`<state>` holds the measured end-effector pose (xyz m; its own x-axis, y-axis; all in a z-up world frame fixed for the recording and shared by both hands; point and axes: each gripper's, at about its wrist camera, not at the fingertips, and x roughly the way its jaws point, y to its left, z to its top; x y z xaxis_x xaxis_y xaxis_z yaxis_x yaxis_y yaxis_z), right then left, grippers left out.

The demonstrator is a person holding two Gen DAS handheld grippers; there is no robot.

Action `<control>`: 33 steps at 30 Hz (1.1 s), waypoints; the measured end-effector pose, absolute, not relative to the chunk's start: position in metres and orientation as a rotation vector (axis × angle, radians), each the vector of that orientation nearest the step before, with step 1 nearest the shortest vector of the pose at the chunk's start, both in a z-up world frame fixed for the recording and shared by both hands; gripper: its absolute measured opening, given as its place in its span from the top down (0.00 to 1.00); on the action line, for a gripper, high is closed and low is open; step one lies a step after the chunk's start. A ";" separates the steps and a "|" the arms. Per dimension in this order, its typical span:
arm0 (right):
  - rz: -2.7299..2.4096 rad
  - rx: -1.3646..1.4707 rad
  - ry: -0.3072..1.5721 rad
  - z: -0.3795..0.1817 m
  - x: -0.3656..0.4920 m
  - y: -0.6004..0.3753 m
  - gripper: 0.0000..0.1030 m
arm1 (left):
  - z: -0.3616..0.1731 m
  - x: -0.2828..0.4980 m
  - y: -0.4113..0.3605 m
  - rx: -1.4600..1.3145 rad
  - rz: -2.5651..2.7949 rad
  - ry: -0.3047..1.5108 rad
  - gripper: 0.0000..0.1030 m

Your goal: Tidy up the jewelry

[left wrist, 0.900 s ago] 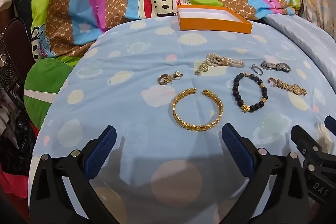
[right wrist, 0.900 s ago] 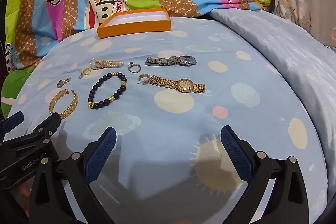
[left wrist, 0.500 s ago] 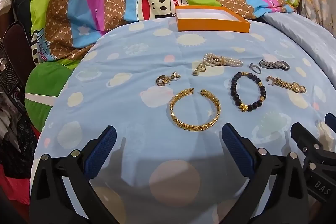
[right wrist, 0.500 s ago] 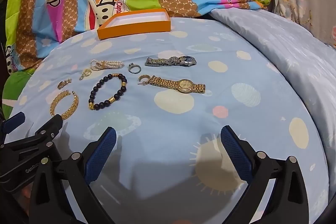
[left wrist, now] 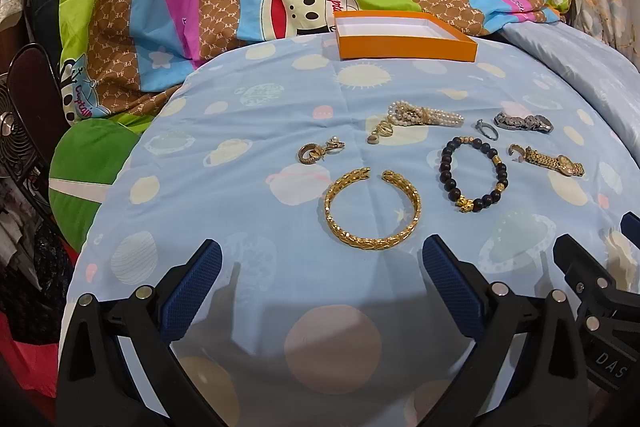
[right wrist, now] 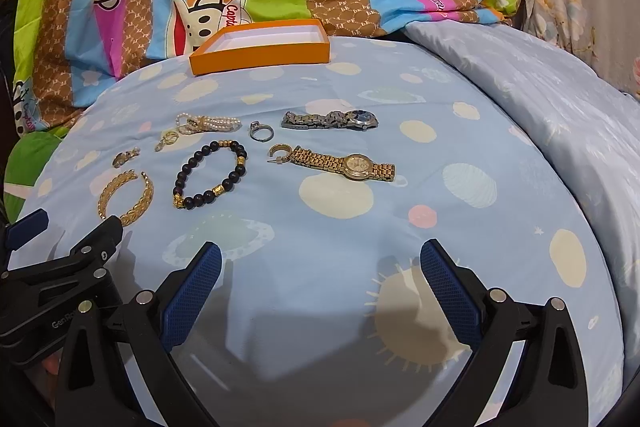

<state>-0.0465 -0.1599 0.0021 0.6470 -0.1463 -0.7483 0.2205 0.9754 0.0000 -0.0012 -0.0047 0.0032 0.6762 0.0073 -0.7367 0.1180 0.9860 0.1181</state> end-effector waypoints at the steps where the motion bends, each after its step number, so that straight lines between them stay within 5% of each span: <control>1: -0.208 0.095 0.842 0.002 -0.046 -0.160 0.05 | 0.004 -0.001 -0.005 0.162 -0.062 0.827 0.05; 33: -0.208 0.096 0.842 0.002 -0.047 -0.160 0.05 | 0.005 -0.002 -0.004 0.166 -0.064 0.823 0.05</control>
<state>-0.0467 -0.1604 0.0024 0.6475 -0.1447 -0.7482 0.2202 0.9754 0.0020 -0.0022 -0.0037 0.0051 0.6791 0.0077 -0.7340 0.1207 0.9852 0.1221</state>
